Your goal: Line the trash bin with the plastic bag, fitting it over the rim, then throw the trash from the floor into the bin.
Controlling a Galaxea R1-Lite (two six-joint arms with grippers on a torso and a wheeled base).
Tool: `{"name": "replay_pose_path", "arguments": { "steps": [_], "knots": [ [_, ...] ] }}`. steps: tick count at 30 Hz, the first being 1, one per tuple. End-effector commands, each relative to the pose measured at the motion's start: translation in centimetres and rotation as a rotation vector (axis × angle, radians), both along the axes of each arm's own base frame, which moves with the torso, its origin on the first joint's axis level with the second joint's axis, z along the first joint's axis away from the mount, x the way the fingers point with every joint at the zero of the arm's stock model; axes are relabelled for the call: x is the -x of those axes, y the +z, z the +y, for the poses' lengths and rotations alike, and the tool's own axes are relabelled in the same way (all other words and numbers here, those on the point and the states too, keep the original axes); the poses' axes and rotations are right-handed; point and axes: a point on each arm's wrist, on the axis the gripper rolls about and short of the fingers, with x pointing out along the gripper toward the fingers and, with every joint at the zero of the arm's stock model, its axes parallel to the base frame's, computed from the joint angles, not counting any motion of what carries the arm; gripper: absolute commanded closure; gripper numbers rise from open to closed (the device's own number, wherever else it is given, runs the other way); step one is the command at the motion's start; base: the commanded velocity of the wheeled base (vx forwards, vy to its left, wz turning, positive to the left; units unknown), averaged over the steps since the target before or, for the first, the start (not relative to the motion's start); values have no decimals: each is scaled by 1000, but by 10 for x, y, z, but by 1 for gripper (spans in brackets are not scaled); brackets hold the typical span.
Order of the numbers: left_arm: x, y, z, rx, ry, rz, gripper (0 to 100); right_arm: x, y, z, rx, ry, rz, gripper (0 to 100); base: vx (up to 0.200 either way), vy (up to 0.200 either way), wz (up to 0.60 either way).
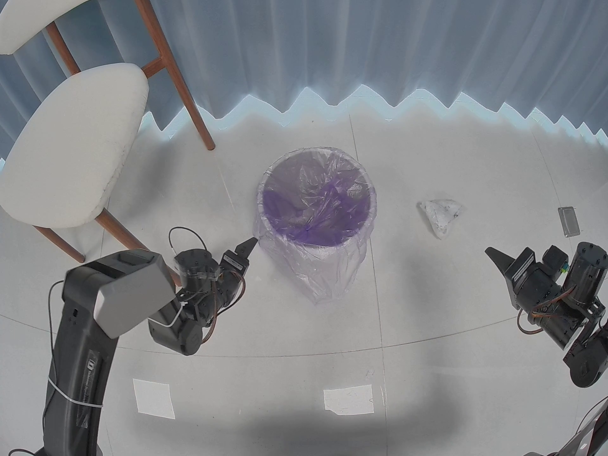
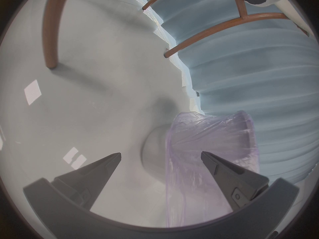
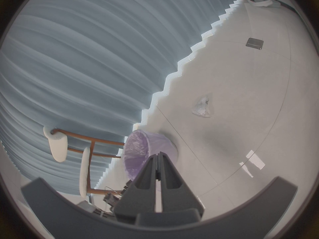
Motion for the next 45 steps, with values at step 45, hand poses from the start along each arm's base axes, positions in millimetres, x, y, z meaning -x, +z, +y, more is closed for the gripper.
{"name": "replay_pose_path", "arguments": {
  "steps": [45],
  "knots": [
    [312, 214, 121, -466, -8, -288, 0, 8, -90, 19, 353, 167, 237, 100, 58, 0, 0]
  ]
}}
